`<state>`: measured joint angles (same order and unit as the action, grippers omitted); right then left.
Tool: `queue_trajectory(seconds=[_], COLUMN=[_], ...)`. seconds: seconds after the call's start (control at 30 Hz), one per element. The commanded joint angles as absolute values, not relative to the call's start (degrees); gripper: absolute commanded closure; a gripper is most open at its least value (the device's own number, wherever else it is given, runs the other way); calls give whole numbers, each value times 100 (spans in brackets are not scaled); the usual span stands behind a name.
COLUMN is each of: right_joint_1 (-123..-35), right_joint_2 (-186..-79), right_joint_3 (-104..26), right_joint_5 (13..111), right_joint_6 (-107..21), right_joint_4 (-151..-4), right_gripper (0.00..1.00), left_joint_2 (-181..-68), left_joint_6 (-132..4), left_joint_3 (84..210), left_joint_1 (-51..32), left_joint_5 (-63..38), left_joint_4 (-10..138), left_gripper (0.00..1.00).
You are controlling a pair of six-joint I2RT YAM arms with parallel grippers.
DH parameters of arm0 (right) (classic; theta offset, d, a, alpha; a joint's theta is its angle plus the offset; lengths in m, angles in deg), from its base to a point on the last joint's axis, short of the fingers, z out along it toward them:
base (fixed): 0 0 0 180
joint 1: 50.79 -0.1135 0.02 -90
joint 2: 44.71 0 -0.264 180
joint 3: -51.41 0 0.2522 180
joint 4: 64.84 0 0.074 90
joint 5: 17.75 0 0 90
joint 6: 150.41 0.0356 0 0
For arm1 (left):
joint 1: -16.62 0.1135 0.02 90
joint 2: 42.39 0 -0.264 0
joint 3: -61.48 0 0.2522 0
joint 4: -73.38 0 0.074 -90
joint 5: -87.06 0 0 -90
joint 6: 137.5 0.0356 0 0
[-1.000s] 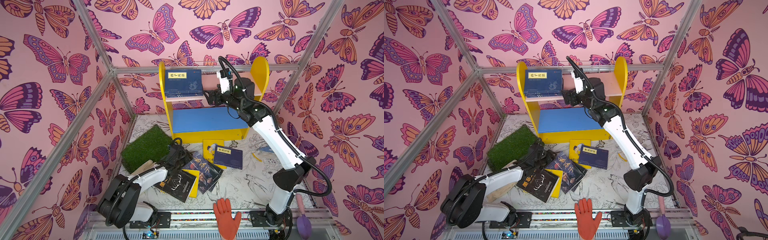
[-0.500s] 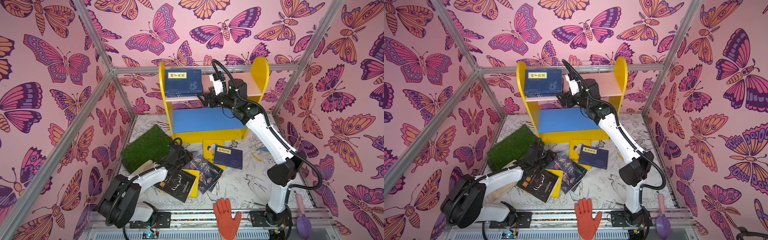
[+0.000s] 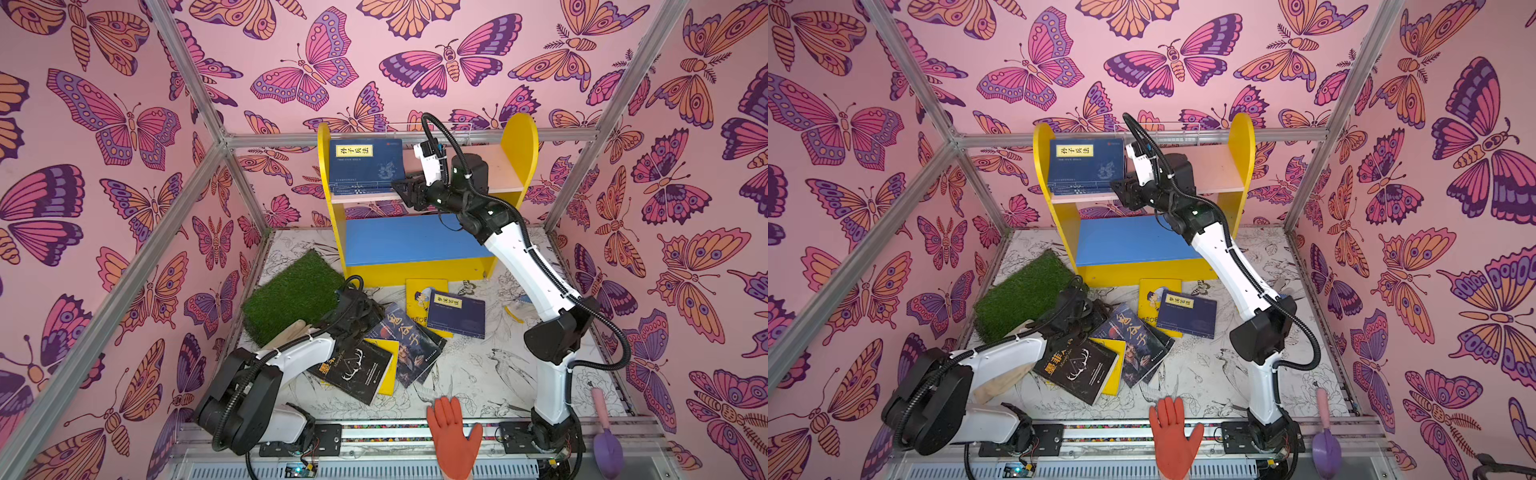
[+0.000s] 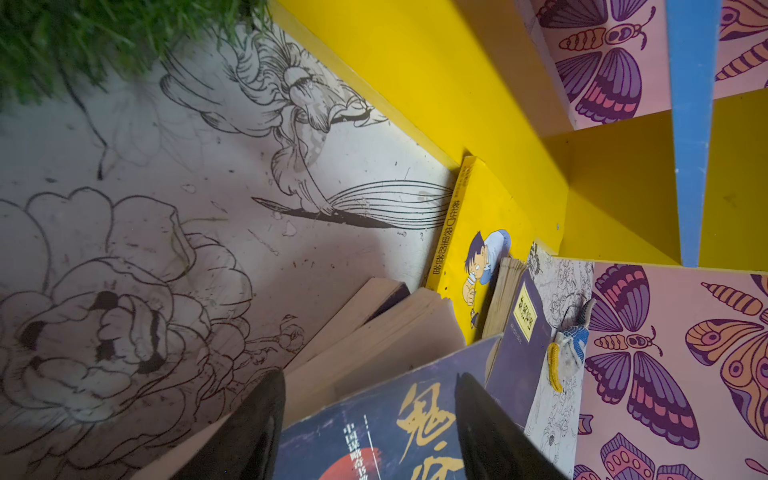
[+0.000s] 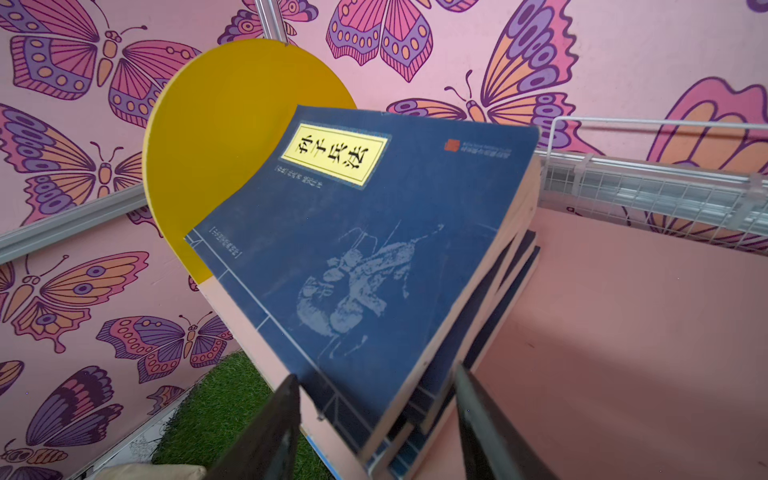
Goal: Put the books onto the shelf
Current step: 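Open the right gripper and withdraw it from the upper shelf, then lower the right gripper to the next dark blue book while the left gripper reaches in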
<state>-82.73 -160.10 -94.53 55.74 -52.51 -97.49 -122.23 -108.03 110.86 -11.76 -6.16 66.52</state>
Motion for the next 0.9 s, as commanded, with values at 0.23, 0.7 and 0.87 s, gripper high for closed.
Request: queue_trajectory(seconds=[0.23, 0.7, 0.87], right_joint_1=[-8260, -8352, -8363], right_joint_2=[-16167, -16102, -15722], right_joint_3=[-9505, -9418, -9084], right_joint_5=[5137, 5354, 6058], right_joint_6=[-5031, -5031, -5244], right_joint_4=[-10013, -9989, -9847], right_gripper=[65, 52, 34], left_joint_2=[-12292, -12263, -12151], left_joint_6=[-10878, -10872, -10756], left_joint_3=[11006, 11005, 11005], left_joint_1=[-1134, -1139, -1142], left_joint_5=[-645, -637, -586], left_joint_4=[6532, 6527, 6523], left_gripper=[33, 33, 33])
